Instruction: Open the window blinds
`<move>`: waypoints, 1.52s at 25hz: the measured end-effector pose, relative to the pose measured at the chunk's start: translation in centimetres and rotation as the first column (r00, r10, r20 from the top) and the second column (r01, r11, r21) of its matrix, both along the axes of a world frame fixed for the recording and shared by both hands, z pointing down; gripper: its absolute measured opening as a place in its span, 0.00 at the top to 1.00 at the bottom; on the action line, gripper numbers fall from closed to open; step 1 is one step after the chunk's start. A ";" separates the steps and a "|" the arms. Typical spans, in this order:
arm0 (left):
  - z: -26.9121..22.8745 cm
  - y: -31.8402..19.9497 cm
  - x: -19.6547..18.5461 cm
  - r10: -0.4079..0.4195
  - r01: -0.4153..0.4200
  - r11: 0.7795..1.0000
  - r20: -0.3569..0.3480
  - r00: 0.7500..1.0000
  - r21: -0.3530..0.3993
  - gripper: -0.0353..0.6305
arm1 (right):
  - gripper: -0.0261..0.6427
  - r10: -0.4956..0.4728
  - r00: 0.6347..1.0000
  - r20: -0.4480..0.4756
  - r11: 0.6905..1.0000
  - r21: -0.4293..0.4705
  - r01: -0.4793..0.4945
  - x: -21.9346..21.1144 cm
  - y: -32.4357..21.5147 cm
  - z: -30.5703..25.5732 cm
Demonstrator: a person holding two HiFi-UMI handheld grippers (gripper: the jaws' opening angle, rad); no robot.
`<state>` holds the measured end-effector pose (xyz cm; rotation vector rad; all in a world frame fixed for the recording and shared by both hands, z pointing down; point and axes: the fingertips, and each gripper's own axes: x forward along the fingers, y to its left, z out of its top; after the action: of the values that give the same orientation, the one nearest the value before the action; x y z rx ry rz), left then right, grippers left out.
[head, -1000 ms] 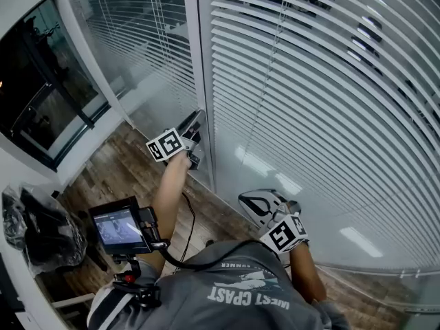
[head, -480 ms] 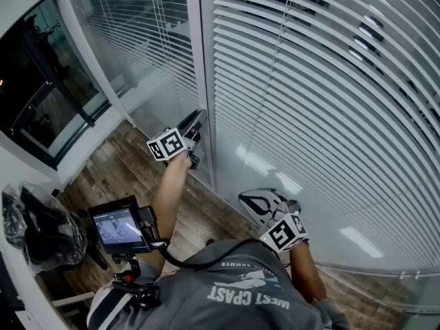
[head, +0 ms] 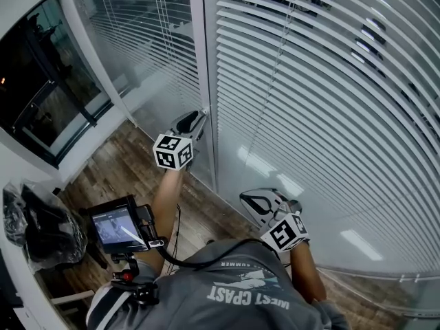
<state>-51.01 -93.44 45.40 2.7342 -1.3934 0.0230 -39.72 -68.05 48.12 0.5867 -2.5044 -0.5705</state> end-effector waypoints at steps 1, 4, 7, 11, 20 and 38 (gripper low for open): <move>-0.3 0.7 0.0 -0.018 0.014 0.999 0.086 0.996 0.047 0.76 | 0.97 -0.002 1.000 0.002 1.000 0.002 0.002 0.2 0.0 0.1; -2.6 3.5 0.0 -0.066 0.024 0.986 0.247 0.967 0.167 0.76 | 0.97 -0.019 0.999 0.026 1.000 0.015 0.019 0.4 -0.2 -1.0; -6.8 7.6 -3.3 -0.084 0.020 0.969 0.253 0.964 0.245 0.76 | 0.97 -0.084 0.993 0.078 0.995 0.066 0.079 -3.1 0.3 -5.2; -9.7 11.8 -7.7 -0.136 0.043 0.937 0.249 0.959 0.346 0.83 | 0.97 -0.153 0.980 0.127 0.981 0.143 0.134 -8.0 -1.2 -10.1; -10.4 13.2 -7.4 -0.189 0.019 0.894 0.339 0.921 0.447 0.94 | 0.97 -0.255 0.957 0.141 0.928 0.313 0.202 -12.1 -6.8 -15.1; -11.7 13.8 -7.4 -0.209 0.032 0.882 0.330 0.921 0.470 0.94 | 0.97 -0.263 0.938 0.224 0.935 0.300 0.191 -15.5 -7.9 -18.3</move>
<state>-58.42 -79.69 33.71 3.1334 -1.8857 0.2536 -55.21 -75.93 29.80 0.4975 -2.7877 -1.0006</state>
